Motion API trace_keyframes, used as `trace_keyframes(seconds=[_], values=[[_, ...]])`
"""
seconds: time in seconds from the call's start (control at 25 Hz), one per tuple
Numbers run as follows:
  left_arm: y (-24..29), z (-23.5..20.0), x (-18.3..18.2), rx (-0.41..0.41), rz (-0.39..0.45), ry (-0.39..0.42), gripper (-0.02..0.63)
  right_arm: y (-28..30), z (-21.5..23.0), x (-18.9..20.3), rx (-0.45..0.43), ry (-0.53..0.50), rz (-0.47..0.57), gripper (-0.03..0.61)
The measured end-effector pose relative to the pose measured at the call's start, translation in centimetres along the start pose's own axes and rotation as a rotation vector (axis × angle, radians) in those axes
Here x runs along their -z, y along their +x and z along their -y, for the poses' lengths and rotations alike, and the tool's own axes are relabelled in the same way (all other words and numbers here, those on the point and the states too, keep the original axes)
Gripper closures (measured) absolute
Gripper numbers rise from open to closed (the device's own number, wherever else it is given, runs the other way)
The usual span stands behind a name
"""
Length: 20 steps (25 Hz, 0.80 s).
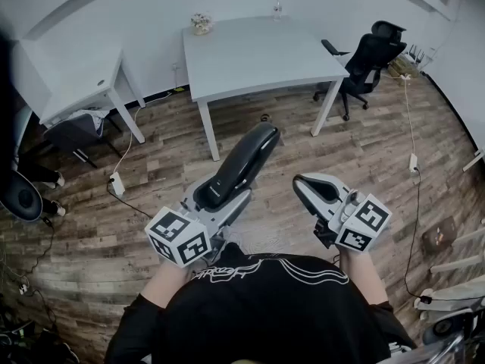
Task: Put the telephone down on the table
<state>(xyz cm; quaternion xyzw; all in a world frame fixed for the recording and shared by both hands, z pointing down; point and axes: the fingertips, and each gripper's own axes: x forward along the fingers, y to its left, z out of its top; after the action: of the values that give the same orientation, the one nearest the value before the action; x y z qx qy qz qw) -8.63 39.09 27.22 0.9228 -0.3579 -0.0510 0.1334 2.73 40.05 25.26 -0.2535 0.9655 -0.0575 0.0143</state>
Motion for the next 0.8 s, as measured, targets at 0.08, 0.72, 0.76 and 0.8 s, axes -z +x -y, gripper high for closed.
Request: trace_keyframes(seconds=[0.08,0.72,0.76,0.8], values=[[0.0,0.7,0.2,-0.001,0.001,0.006,0.331,-0.5,-0.3,0.0,-0.004,-0.003,0.003,0.538],[1.2,4.0,-0.3,0.024,0.002,0.05,0.331,-3.1,-0.4,-0.3,0.008,0.02,0.012,0.538],[1.3,4.0,-0.4,0.025,0.005,0.054,0.331,-3.2,-0.3,-0.4,0.012,0.02,0.014,0.538],[1.5,4.1,-0.5,0.025,0.006,0.057,0.331,-3.3,0.0,-0.5,0.018,0.023,0.015,0.538]])
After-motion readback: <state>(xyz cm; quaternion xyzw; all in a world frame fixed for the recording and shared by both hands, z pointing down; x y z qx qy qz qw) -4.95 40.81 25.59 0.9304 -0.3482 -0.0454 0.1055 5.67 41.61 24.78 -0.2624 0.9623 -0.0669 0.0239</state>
